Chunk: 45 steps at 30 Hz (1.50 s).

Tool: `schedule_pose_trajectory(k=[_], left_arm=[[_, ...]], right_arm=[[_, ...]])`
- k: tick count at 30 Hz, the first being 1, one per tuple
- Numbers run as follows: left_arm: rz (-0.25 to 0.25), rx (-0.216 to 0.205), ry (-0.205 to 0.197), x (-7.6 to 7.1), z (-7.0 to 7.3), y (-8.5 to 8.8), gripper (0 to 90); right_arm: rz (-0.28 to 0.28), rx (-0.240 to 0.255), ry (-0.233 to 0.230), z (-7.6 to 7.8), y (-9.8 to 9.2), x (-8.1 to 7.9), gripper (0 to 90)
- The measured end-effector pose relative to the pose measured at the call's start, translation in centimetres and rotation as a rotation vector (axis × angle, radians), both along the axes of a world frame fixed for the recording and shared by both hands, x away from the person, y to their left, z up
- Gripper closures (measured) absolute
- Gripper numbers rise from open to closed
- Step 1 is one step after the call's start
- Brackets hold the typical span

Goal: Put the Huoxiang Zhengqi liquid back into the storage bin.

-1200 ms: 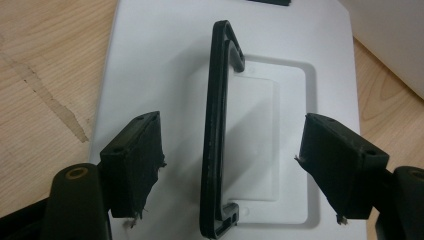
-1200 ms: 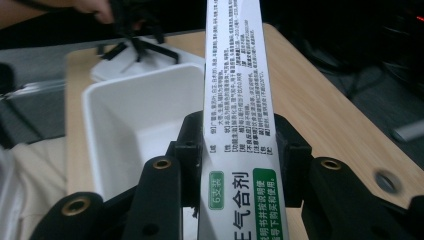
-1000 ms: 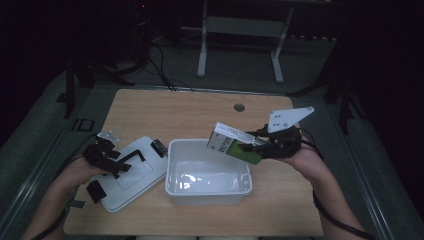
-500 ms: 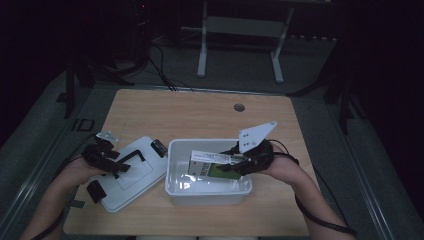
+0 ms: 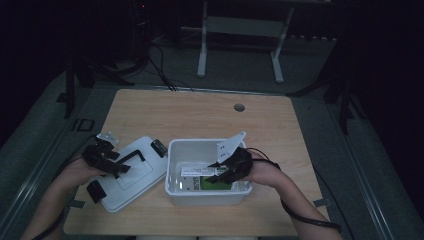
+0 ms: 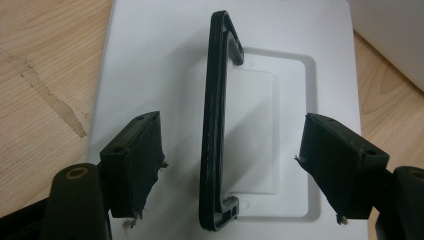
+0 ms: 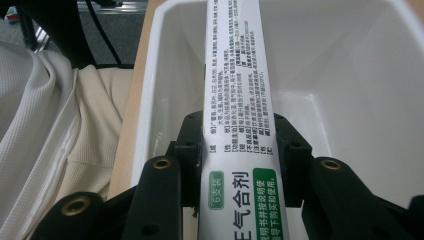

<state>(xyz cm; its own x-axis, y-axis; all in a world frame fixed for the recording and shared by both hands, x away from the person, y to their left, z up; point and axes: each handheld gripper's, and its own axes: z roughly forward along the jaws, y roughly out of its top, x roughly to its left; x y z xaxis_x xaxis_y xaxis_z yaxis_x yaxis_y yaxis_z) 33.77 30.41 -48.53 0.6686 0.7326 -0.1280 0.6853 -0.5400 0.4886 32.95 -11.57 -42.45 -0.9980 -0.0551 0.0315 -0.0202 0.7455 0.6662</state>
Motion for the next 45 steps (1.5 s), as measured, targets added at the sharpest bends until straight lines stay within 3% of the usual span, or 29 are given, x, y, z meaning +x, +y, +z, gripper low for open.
schedule_pose_trajectory(k=[6, 15, 22, 28, 35, 39, 45], left_arm=[[0.002, 0.001, 0.000, -0.1, 0.0, 0.2, 25.3], [0.000, 0.003, -0.008, -0.1, -0.1, 0.2, 25.4], [-0.001, 0.002, -0.008, -0.1, -0.1, 0.2, 25.4], [0.000, 0.009, -0.011, -0.2, 0.0, 0.2, 25.4], [0.008, 0.007, -0.016, -0.2, 0.1, 0.3, 25.4], [0.003, 0.012, -0.024, -0.3, 0.1, 0.2, 25.4], [0.002, 0.031, -0.051, -0.3, 0.4, 0.2, 27.0]], right_arm=[[0.002, -0.040, 0.000, -0.7, 0.8, 0.2, 63.7], [0.000, -0.148, -0.002, -2.0, 2.3, 0.3, 63.6], [0.008, -0.229, -0.005, -2.5, 2.9, 0.1, 63.4], [0.006, -0.249, 0.010, -2.6, 2.9, 0.2, 62.6], [-0.002, -0.320, 0.011, -2.7, 3.0, 0.0, 61.2], [-0.001, -0.290, 0.028, -2.2, 2.7, -0.1, 57.8], [-0.063, -0.184, 0.020, -1.0, 1.2, -0.1, 36.1]])
